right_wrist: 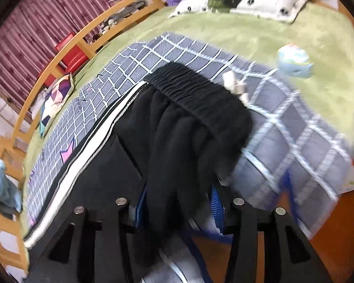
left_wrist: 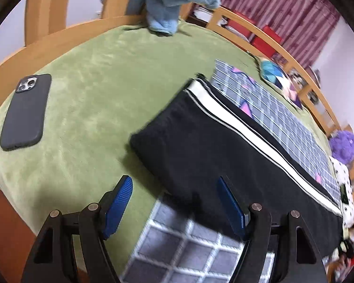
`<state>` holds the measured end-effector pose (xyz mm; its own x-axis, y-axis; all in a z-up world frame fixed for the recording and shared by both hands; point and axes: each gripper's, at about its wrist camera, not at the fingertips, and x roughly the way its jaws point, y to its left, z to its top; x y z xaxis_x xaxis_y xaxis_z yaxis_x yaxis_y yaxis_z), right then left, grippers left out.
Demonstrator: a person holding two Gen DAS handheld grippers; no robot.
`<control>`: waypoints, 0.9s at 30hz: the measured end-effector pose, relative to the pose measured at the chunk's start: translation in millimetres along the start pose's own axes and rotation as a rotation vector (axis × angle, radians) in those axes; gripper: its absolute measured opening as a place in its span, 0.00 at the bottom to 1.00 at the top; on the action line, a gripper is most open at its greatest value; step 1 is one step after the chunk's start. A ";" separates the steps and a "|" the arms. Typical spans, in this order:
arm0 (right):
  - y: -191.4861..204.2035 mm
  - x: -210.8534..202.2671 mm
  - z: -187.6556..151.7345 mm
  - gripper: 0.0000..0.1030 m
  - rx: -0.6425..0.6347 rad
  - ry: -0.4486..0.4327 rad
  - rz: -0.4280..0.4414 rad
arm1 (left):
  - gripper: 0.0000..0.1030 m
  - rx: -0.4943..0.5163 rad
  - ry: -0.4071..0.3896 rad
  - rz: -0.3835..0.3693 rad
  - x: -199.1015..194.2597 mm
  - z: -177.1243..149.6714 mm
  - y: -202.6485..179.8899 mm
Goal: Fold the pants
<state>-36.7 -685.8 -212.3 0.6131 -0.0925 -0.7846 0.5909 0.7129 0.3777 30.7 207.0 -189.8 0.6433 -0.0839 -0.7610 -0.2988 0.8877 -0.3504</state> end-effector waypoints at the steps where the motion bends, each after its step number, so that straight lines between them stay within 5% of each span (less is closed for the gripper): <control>1: 5.0 -6.1 0.2 0.44 -0.014 -0.001 -0.011 | 0.70 -0.017 -0.001 0.004 5.6 3.7 2.6; 5: 21.6 -49.2 -17.0 0.45 -0.107 -0.039 -0.079 | 0.68 -0.038 0.016 0.008 34.0 17.2 4.9; 7: 36.3 -61.4 -35.9 0.45 -0.141 -0.055 -0.094 | 0.43 -0.029 0.013 0.014 46.8 21.3 3.4; 8: 49.1 -65.9 -41.5 0.45 -0.169 -0.060 -0.098 | 0.21 -0.014 0.017 0.051 50.3 23.1 3.5; 10: 72.8 -70.4 -50.9 0.45 -0.203 -0.062 -0.101 | 0.17 -0.011 0.003 0.000 45.4 23.4 10.9; 14: 124.2 -55.1 -58.6 0.45 -0.271 -0.065 -0.062 | 0.20 0.025 0.002 0.007 34.1 14.2 21.4; 19: 191.1 -26.5 -65.3 0.58 -0.428 -0.055 0.012 | 0.50 0.042 -0.043 0.078 17.0 19.4 24.8; 22: 232.6 -1.8 -65.6 0.62 -0.565 -0.061 0.030 | 0.55 0.133 -0.118 0.106 -3.1 27.7 9.3; 27: 291.5 49.3 -57.6 0.70 -0.748 -0.031 0.122 | 0.62 0.237 -0.136 0.090 -11.8 51.5 -25.1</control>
<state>135.5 -442.5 -169.1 0.6725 0.0056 -0.7401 0.0116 0.9998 0.0181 66.9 209.0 -143.9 0.7147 0.0473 -0.6978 -0.1961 0.9712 -0.1351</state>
